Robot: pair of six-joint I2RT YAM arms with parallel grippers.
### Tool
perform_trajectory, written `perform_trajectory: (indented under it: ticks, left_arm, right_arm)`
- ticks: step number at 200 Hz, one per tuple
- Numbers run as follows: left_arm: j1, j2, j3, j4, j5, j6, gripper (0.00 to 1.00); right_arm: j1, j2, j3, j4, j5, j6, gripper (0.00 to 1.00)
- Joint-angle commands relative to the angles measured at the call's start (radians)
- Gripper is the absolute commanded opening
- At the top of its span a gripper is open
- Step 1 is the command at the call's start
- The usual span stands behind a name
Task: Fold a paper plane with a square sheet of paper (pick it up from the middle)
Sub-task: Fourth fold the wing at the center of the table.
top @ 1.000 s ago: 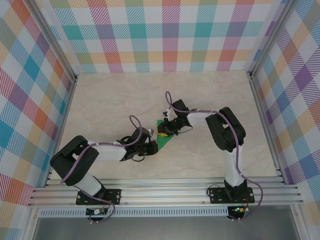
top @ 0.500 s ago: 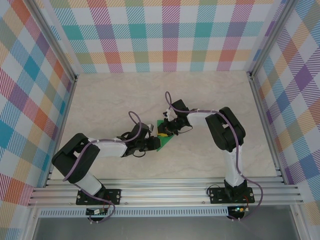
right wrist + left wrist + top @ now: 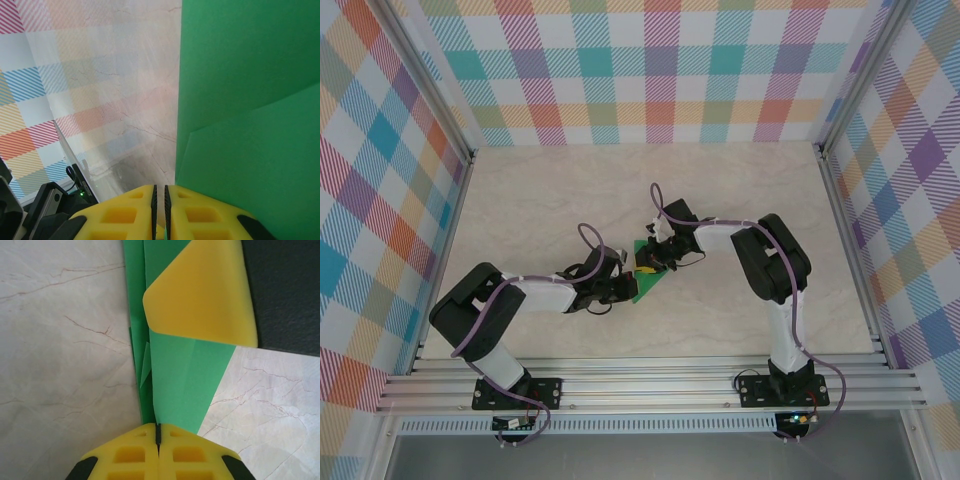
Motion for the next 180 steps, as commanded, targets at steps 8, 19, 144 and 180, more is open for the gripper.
perform_trajectory:
  ticks: [8,19,144,180]
  left_arm:
    - [0.015,0.020,-0.033,-0.005,-0.037,-0.041,0.00]
    - [0.015,0.019,-0.046,-0.002,-0.044,-0.050,0.00]
    - [0.015,0.027,-0.075,0.016,-0.045,-0.067,0.00]
    - [0.015,0.022,-0.080,0.016,-0.046,-0.067,0.00]
  right_arm:
    - [-0.007,-0.065,-0.003,-0.033,0.036,-0.019,0.19]
    - [-0.023,-0.105,-0.023,-0.026,0.065,-0.008,0.20]
    - [-0.010,-0.097,-0.037,0.013,0.015,0.021,0.19]
    - [-0.009,-0.040,-0.008,0.015,0.011,0.024,0.18]
